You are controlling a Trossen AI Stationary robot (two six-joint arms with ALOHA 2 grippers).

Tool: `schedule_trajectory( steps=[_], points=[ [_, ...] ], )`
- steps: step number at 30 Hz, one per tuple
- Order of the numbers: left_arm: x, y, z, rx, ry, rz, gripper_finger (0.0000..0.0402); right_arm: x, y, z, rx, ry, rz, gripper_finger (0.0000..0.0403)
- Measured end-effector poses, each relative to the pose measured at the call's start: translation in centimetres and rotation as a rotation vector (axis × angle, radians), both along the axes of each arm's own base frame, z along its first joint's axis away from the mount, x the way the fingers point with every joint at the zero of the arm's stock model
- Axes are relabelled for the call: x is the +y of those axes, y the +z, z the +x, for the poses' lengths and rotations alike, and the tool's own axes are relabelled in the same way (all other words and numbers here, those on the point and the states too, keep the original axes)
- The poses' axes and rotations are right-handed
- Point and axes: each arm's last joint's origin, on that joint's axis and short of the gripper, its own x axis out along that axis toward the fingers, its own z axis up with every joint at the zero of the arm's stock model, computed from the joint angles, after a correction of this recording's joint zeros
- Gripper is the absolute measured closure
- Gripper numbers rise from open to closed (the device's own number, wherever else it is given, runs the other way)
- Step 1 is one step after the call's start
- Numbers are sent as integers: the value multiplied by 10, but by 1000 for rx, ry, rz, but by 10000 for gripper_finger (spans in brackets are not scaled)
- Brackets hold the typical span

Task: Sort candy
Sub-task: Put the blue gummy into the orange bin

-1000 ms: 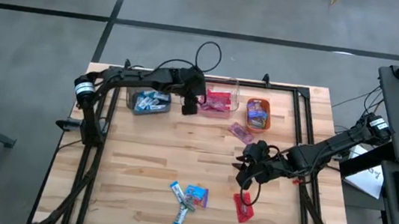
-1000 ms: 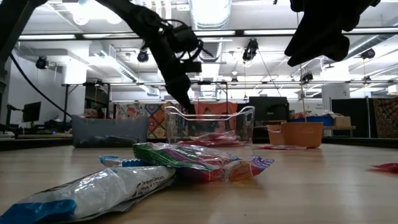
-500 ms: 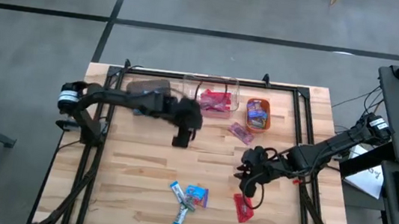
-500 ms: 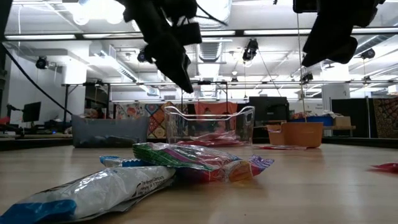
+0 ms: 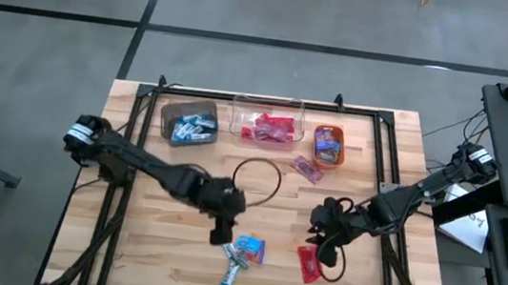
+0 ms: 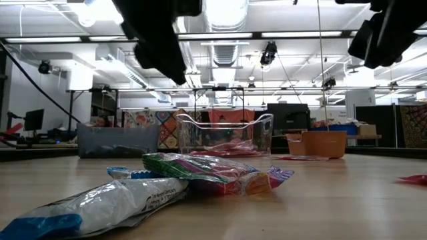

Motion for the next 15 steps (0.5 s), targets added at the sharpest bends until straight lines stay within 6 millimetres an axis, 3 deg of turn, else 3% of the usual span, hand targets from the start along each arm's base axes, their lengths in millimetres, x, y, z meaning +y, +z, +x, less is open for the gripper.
schedule_trajectory(
  steps=[5,8,15],
  points=[
    [-35,-7,-2,-66,-43,-28,286,19,-5,-3,2,19,34,282],
    [-56,-19,-5,-86,-162,13,280,26,-12,-4,-6,-22,-19,288],
    [-76,-36,-3,-100,-266,84,230,40,-31,3,8,-17,-62,297]
  ],
)
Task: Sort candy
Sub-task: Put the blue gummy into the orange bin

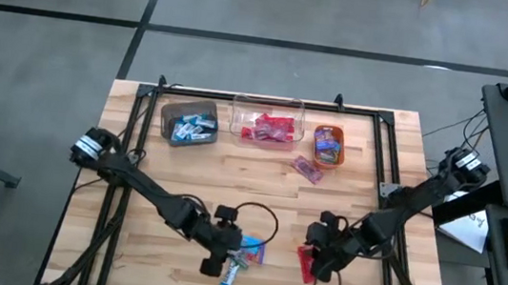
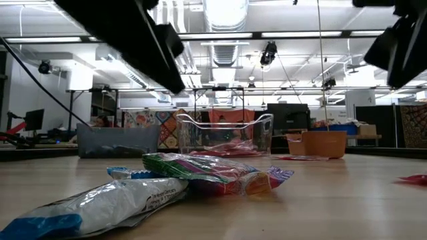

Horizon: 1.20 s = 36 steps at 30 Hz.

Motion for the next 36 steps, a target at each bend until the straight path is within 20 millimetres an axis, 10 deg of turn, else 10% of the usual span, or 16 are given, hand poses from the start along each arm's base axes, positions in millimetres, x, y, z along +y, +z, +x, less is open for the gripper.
schedule_trajectory(
  steps=[17,36],
  points=[
    [6,-57,26,32,73,69,214,9,-8,4,-19,22,-6,304],
    [8,-64,26,28,65,150,395,9,-2,12,-183,-5,-128,311]
  ],
)
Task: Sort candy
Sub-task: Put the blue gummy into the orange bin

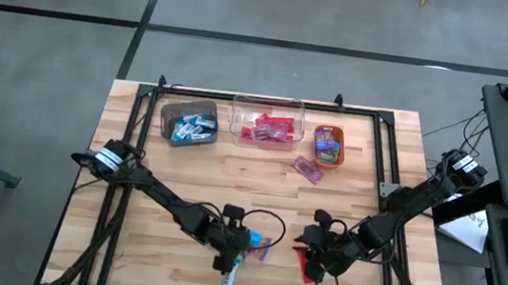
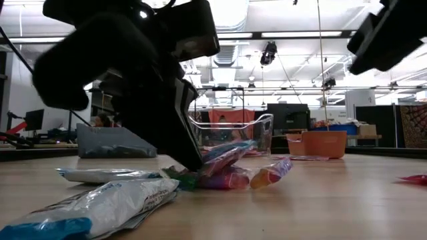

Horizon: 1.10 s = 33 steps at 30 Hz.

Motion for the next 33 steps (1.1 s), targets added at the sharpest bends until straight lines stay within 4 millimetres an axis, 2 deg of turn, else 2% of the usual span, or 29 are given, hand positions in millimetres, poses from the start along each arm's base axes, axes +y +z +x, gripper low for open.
schedule_trajectory(
  steps=[5,8,13,19,24,29,33],
  points=[
    [2,10,1,-52,15,57,401,0,1,6,-110,-109,-55,316],
    [3,12,2,-84,42,87,401,0,-3,13,-162,-204,-28,306],
    [4,16,6,-168,110,148,401,0,-16,32,-231,-313,56,251],
    [6,19,8,-233,189,227,401,-18,-40,52,-242,-545,135,183],
    [7,20,8,-249,214,241,402,-26,-55,64,-223,-569,158,155],
    [7,21,10,-268,226,235,402,-28,-57,72,-256,-541,154,160],
    [7,21,10,-271,227,235,402,-28,-54,74,-275,-512,135,200]
  ],
)
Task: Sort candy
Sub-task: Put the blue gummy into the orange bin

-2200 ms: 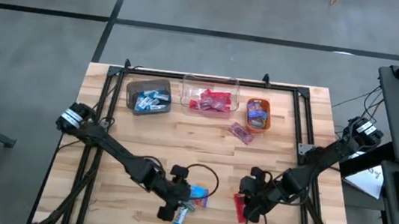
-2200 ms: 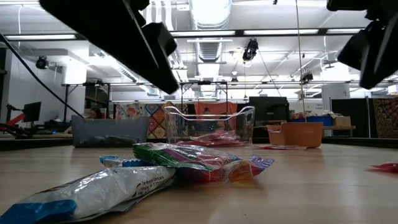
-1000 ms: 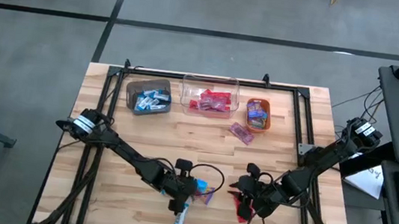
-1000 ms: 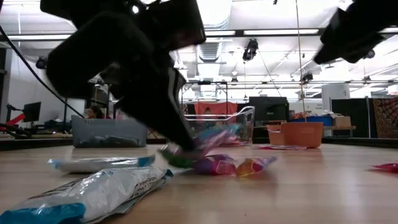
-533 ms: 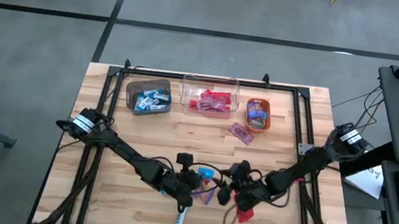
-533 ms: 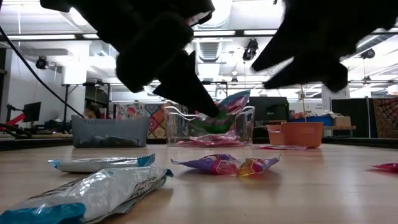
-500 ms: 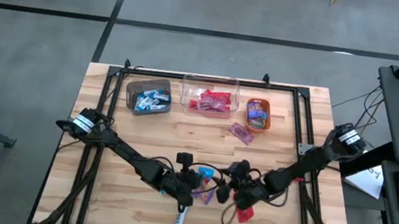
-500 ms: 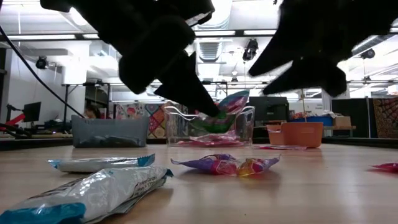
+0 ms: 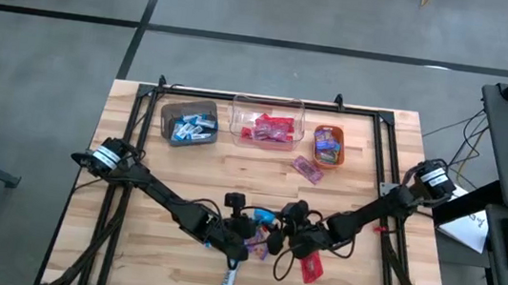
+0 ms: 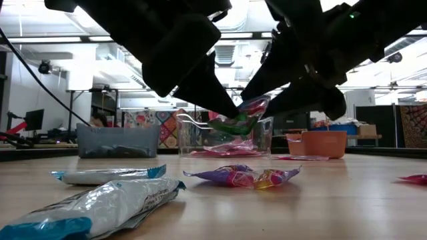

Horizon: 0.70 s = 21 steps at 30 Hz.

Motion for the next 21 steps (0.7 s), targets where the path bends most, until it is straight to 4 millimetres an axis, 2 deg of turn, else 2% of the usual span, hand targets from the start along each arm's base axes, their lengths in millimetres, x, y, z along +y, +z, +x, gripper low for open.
schedule_trajectory(
  steps=[3,7,8,15,21],
  points=[
    [0,1,0,-11,14,12,402,0,3,0,-6,16,-5,258],
    [0,1,1,-19,14,11,401,0,3,0,1,35,-25,363],
    [0,2,1,-22,13,10,401,0,3,0,5,40,-34,377],
    [1,9,-1,-23,-7,15,401,-1,11,-2,11,63,-51,392],
    [7,33,-14,22,-23,28,401,-18,44,-17,50,66,-106,394]
  ],
)
